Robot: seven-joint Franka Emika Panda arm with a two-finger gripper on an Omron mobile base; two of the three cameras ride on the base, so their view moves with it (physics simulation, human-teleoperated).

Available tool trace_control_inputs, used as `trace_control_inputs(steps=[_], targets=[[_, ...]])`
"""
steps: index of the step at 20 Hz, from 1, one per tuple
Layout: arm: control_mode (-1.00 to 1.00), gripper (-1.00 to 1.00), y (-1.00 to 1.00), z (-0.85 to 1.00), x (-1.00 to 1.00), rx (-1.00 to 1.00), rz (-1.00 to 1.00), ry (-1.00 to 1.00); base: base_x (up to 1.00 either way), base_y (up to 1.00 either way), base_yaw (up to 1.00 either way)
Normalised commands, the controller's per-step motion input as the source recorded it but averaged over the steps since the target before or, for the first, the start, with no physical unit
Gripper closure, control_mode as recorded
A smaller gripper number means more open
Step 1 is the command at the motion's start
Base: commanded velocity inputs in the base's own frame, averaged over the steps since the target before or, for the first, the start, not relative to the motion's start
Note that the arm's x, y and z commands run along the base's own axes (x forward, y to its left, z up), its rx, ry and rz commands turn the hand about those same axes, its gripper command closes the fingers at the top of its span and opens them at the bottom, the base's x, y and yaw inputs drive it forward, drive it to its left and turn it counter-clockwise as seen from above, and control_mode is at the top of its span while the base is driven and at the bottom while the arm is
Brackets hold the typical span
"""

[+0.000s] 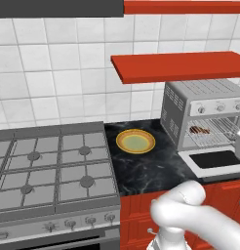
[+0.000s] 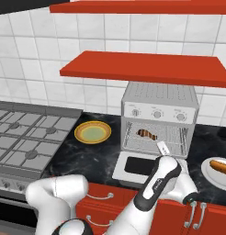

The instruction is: Open the toaster oven door. Place the hotdog bun on the top rack in the toaster oven and place the chicken drumstick on the bottom rack.

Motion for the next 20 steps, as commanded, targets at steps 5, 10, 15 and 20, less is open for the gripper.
trace_control_inputs(steps=[5, 10, 15, 20], targets=[[-1.00, 1.00, -0.23, 0.19, -1.00, 0.08, 0.00, 0.00, 0.00, 0.00, 0.00], [-1.00, 1.00, -0.16, 0.36, -0.79, 0.02, 0.00, 0.00, 0.00, 0.00, 0.00], [-1.00, 1.00, -0.11, 0.72, -0.67, 0.00, -0.02, 0.00, 0.00, 0.00, 0.00], [-1.00, 1.00, -0.22, 0.74, -0.84, 0.00, -0.06, 0.04, 0.00, 0.00, 0.00]])
